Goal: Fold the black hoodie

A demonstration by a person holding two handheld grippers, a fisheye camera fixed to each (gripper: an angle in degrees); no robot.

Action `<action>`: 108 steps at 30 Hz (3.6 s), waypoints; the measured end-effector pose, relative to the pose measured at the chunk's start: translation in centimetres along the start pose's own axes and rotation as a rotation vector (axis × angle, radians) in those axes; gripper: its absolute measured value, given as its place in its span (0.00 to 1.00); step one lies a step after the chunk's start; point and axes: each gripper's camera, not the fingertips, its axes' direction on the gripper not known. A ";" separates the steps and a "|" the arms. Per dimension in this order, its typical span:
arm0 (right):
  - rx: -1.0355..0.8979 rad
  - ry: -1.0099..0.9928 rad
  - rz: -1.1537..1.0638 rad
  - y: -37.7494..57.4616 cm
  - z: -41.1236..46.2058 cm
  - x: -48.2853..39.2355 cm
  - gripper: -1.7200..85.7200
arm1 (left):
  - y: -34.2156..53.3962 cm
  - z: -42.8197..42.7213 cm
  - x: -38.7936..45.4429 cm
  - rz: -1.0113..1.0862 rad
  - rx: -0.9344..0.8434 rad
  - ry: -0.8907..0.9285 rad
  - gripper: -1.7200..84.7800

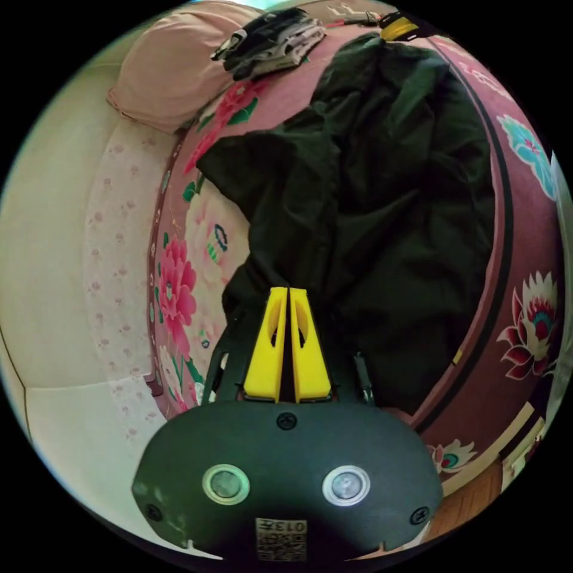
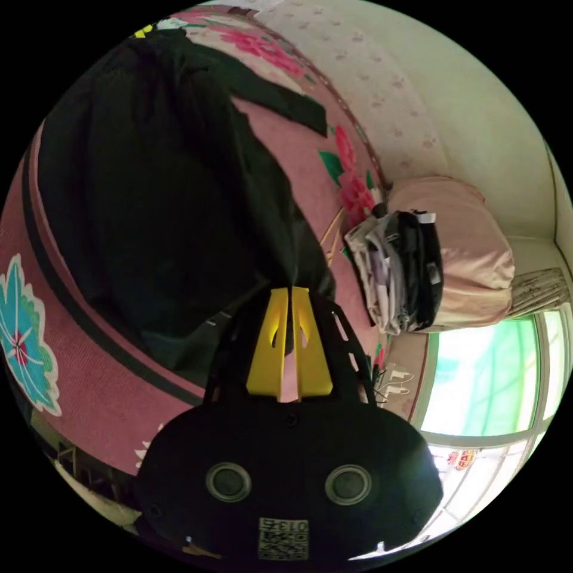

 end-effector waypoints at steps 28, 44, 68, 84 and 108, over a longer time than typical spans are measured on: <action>0.021 -0.320 0.479 8.5 6.9 16.3 0.02 | 3.7 -1.8 -10.6 -0.577 0.122 0.244 0.02; 0.176 -0.530 0.592 1.1 19.6 27.6 0.14 | 4.8 5.0 -16.4 -0.708 0.181 0.418 0.08; -0.049 -0.728 0.228 -44.3 37.1 33.4 0.05 | -0.3 15.3 -19.3 -0.517 0.120 0.810 0.08; 1.021 -0.556 0.088 -6.9 -12.0 41.3 0.03 | 4.1 15.4 -18.9 -1.052 0.077 0.911 0.07; 0.283 0.156 -0.192 10.8 -15.2 14.6 0.03 | -5.9 6.4 -8.2 -0.553 -0.072 0.549 0.02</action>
